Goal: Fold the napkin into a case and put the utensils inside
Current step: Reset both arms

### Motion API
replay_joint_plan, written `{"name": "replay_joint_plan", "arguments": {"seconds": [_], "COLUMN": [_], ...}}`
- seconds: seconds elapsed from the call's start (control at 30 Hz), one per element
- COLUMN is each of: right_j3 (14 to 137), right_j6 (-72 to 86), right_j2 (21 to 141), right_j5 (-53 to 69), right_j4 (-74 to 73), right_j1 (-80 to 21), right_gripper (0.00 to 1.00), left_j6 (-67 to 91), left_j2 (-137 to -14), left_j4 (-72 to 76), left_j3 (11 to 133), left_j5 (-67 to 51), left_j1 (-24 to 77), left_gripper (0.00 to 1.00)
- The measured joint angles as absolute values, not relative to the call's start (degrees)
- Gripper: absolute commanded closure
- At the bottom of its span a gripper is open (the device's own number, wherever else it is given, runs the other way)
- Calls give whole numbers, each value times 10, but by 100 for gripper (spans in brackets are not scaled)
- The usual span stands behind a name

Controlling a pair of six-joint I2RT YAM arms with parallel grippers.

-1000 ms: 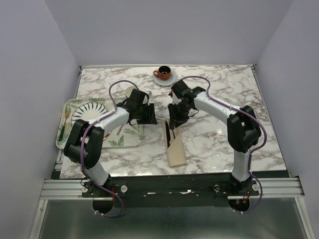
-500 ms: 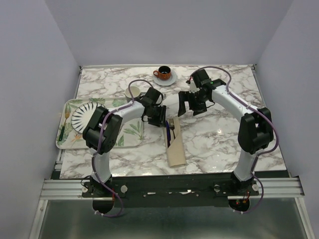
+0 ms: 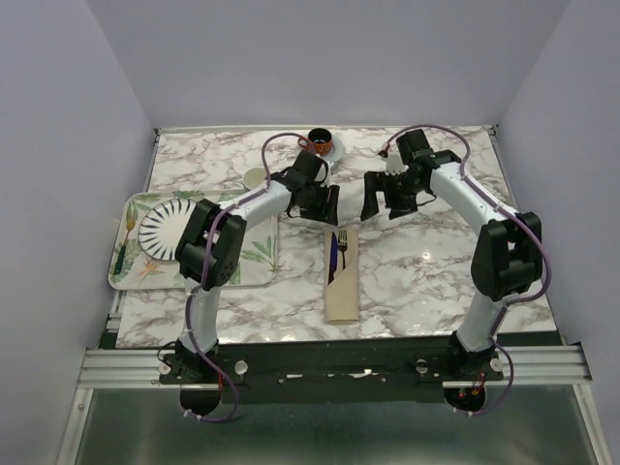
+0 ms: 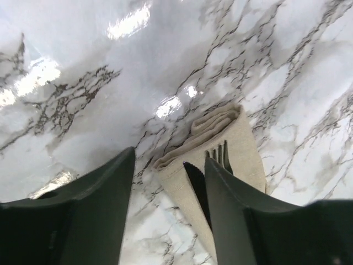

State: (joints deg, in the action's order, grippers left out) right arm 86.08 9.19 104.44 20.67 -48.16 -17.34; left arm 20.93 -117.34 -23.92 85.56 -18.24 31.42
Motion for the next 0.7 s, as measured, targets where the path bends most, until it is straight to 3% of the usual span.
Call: {"name": "replay_joint_plan", "arguments": {"seconds": [0.03,0.17,0.5,0.7], "right_j3": [867,885,954,914], "right_j6": [83,40,-71,-88], "right_j2": [1044,1031,918,834], "right_j5": [212,220,233,218], "right_j4": [-488,-494,-494,-491], "right_j1": [-168,-145,-39,-26], "right_gripper": [0,0,0,0], "left_j6": [196,154,80,60], "left_j2": [-1172,-1141,-980,-925], "left_j4": [-240,-256,-313,-363], "left_j3": [867,877,972,1000], "left_j5": [-182,-168,-145,-122], "left_j1": [314,310,260,217], "left_gripper": [22,1,1,1]}}
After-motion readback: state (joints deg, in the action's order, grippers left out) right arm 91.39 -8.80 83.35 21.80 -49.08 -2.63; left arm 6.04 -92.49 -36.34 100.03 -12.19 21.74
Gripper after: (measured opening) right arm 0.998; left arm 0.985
